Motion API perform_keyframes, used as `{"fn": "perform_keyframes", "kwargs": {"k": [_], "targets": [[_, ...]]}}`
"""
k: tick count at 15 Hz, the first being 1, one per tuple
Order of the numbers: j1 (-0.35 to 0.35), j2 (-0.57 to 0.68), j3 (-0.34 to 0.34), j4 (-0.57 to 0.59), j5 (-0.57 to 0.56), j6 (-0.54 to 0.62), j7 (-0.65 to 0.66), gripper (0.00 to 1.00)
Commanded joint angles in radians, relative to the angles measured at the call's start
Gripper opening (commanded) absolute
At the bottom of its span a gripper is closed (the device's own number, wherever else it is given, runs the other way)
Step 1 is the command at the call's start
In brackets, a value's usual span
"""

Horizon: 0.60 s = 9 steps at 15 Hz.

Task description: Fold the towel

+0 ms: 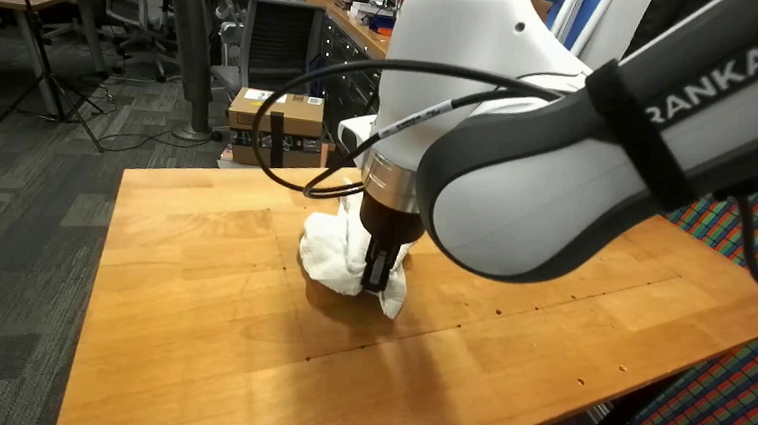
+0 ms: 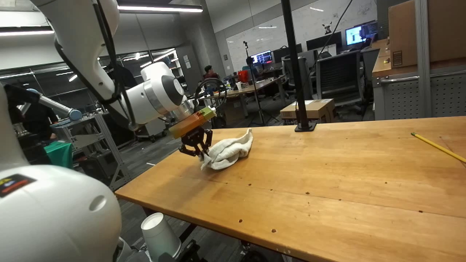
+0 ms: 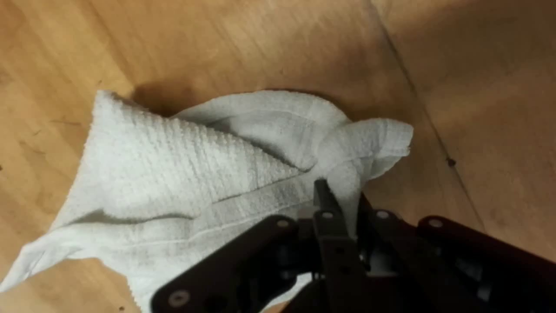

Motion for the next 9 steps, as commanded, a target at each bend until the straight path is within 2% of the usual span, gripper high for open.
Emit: {"fn": "perform_keyframes", "kwargs": {"k": [1, 9], "targets": [[-0.011, -0.032, -0.005, 0.063, -0.031, -0.002, -0.031, 0.06], [-0.014, -0.029, -0.013, 0.131, -0.036, 0.010, -0.066, 0.06]]}}
